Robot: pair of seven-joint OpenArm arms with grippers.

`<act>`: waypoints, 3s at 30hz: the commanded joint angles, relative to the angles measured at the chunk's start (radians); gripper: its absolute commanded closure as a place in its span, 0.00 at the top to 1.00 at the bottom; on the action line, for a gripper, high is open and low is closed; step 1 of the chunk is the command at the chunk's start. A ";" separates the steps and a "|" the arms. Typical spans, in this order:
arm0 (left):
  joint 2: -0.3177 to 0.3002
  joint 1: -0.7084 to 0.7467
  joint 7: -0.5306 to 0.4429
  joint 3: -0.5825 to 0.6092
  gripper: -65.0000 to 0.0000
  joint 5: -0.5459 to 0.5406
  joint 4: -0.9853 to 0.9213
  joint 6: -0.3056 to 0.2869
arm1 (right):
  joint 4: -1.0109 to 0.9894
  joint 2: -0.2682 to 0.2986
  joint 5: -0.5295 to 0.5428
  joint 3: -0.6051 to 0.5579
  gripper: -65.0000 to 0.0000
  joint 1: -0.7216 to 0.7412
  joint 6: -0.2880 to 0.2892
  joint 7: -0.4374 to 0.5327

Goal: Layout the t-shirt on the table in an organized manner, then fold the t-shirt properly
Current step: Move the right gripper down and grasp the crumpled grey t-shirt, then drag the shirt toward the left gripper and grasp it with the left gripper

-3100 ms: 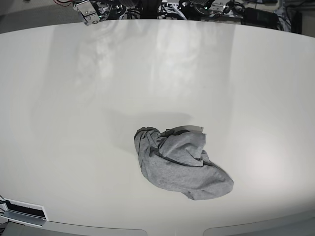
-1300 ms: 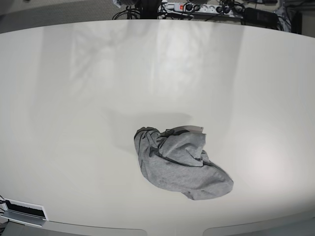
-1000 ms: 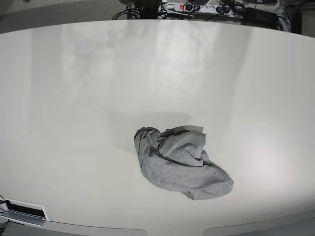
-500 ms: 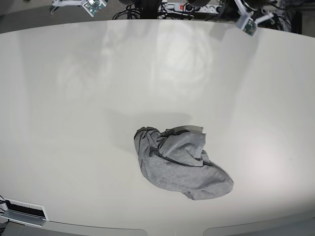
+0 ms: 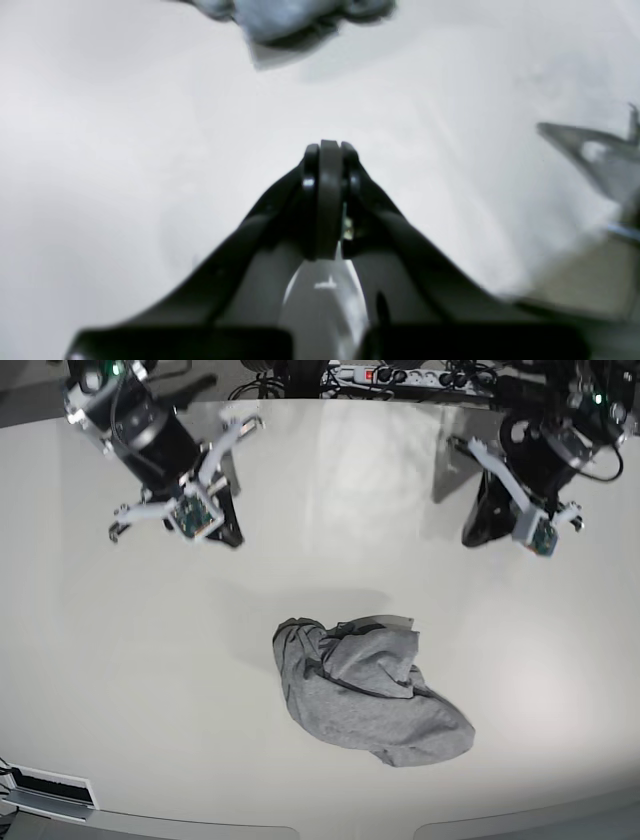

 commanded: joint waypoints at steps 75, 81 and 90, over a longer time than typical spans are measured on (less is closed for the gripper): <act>-0.183 -0.483 -0.037 0.160 0.00 -0.029 -0.540 -0.274 | -0.297 0.113 0.575 -0.041 0.00 0.842 0.288 -0.609; -0.183 -0.486 -0.050 0.160 0.00 -0.030 -0.540 -0.288 | -0.297 0.039 0.884 -0.042 0.00 0.708 0.391 -0.635; -0.183 -0.486 -0.043 0.160 0.00 -0.052 -0.540 -0.305 | -0.311 -0.272 0.789 -0.077 0.00 0.620 0.391 -0.519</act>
